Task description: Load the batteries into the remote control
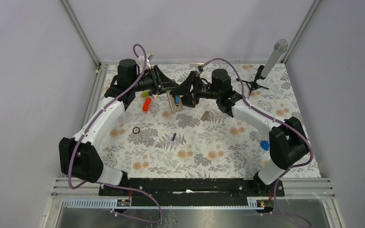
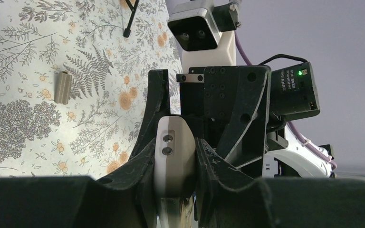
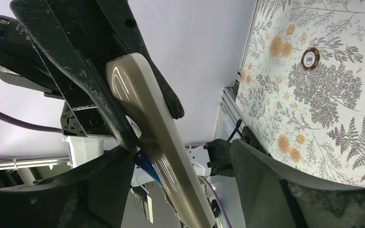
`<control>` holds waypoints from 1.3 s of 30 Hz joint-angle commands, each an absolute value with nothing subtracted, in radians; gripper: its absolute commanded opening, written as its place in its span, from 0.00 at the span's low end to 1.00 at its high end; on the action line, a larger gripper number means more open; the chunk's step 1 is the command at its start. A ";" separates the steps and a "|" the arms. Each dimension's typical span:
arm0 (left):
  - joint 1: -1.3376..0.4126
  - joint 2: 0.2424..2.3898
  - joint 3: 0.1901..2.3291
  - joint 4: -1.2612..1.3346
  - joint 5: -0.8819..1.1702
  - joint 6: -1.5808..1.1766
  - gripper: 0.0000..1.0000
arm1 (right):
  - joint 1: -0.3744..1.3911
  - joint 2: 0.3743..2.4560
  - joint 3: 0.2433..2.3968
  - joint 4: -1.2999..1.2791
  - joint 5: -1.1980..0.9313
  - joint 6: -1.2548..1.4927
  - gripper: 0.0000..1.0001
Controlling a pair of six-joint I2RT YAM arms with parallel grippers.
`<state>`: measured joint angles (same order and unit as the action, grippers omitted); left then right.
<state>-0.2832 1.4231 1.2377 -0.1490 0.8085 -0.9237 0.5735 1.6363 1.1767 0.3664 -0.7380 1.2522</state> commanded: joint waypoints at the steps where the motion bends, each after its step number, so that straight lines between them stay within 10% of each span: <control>1: -0.285 1.409 1.297 -0.105 0.826 -0.911 0.00 | 0.574 1.629 1.184 0.447 -0.768 1.288 0.83; 16: -0.282 1.381 1.233 -0.005 0.803 -0.936 0.00 | 0.550 1.592 1.048 0.796 -0.743 1.592 0.98; 39: -0.282 1.355 1.171 0.142 0.811 -0.973 0.00 | 0.549 1.628 1.012 0.856 -0.736 1.751 0.68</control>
